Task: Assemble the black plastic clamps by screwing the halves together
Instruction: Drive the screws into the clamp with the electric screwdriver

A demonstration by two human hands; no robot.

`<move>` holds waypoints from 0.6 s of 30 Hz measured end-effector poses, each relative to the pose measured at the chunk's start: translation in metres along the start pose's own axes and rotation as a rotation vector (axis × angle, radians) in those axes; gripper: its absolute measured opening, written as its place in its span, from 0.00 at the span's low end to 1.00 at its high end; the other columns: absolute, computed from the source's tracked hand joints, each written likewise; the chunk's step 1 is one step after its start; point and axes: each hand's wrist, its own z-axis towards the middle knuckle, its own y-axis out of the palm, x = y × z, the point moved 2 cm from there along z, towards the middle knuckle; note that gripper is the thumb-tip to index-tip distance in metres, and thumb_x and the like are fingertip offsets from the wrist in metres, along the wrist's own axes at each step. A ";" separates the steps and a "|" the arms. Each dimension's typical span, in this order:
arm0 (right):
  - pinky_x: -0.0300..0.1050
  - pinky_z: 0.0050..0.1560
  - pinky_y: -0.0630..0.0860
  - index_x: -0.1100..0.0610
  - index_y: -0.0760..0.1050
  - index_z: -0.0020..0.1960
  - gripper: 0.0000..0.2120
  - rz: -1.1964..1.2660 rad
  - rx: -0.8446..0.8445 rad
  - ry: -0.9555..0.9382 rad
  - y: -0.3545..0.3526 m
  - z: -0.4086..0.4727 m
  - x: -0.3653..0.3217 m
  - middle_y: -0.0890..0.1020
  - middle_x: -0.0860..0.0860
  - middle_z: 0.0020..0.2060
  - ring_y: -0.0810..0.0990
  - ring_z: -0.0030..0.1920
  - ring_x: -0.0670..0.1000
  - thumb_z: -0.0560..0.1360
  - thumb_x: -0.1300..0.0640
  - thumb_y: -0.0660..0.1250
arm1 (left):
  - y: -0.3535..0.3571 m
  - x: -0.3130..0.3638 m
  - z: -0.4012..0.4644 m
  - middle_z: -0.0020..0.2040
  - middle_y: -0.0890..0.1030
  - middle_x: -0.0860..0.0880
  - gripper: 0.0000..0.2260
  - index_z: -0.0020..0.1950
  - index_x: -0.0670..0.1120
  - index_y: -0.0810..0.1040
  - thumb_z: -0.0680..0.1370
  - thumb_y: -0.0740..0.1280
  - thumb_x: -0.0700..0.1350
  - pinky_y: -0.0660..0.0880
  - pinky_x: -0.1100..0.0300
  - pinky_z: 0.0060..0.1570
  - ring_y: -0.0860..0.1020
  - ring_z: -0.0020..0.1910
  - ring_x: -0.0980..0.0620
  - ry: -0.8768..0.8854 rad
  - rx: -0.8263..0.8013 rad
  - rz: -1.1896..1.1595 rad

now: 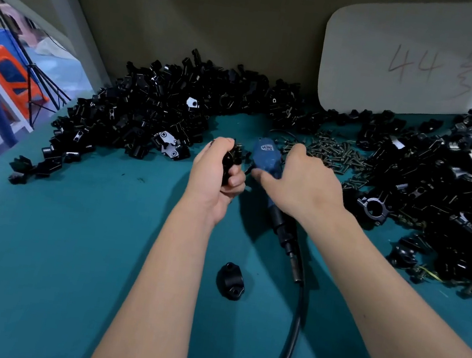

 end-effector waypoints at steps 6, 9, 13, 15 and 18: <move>0.44 0.31 0.67 0.53 0.69 0.38 0.23 0.054 -0.199 0.043 -0.004 0.020 -0.001 0.74 0.50 0.32 0.75 0.32 0.54 0.68 0.39 0.77 | 0.000 -0.003 -0.002 0.29 0.64 0.50 0.12 0.39 0.48 0.65 0.82 0.61 0.48 0.53 0.66 0.19 0.59 0.21 0.56 -0.145 -0.041 0.089; 0.38 0.24 0.74 0.59 0.79 0.44 0.18 0.685 -0.277 0.171 -0.015 0.023 0.016 0.83 0.53 0.35 0.82 0.26 0.47 0.70 0.45 0.79 | 0.002 -0.004 -0.002 0.29 0.64 0.50 0.13 0.39 0.48 0.65 0.83 0.60 0.48 0.52 0.67 0.17 0.59 0.20 0.58 -0.209 -0.098 0.123; 0.41 0.31 0.80 0.59 0.76 0.51 0.18 1.428 -0.192 0.408 -0.037 0.021 0.026 0.83 0.56 0.43 0.83 0.27 0.48 0.76 0.46 0.75 | 0.004 -0.008 -0.003 0.30 0.64 0.50 0.12 0.42 0.47 0.64 0.84 0.60 0.48 0.53 0.68 0.16 0.60 0.21 0.57 -0.235 -0.168 0.186; 0.45 0.37 0.83 0.59 0.75 0.54 0.20 1.756 -0.135 0.503 -0.048 0.019 0.026 0.82 0.56 0.45 0.84 0.30 0.51 0.76 0.44 0.75 | 0.004 -0.009 -0.003 0.30 0.65 0.49 0.11 0.43 0.48 0.64 0.84 0.60 0.48 0.53 0.68 0.16 0.61 0.21 0.57 -0.226 -0.198 0.239; 0.52 0.41 0.85 0.61 0.72 0.60 0.21 2.245 -0.048 0.499 -0.065 0.017 0.022 0.83 0.62 0.48 0.86 0.34 0.56 0.77 0.49 0.75 | 0.004 -0.009 -0.002 0.30 0.65 0.50 0.11 0.44 0.48 0.64 0.84 0.60 0.48 0.53 0.68 0.18 0.60 0.22 0.56 -0.210 -0.239 0.316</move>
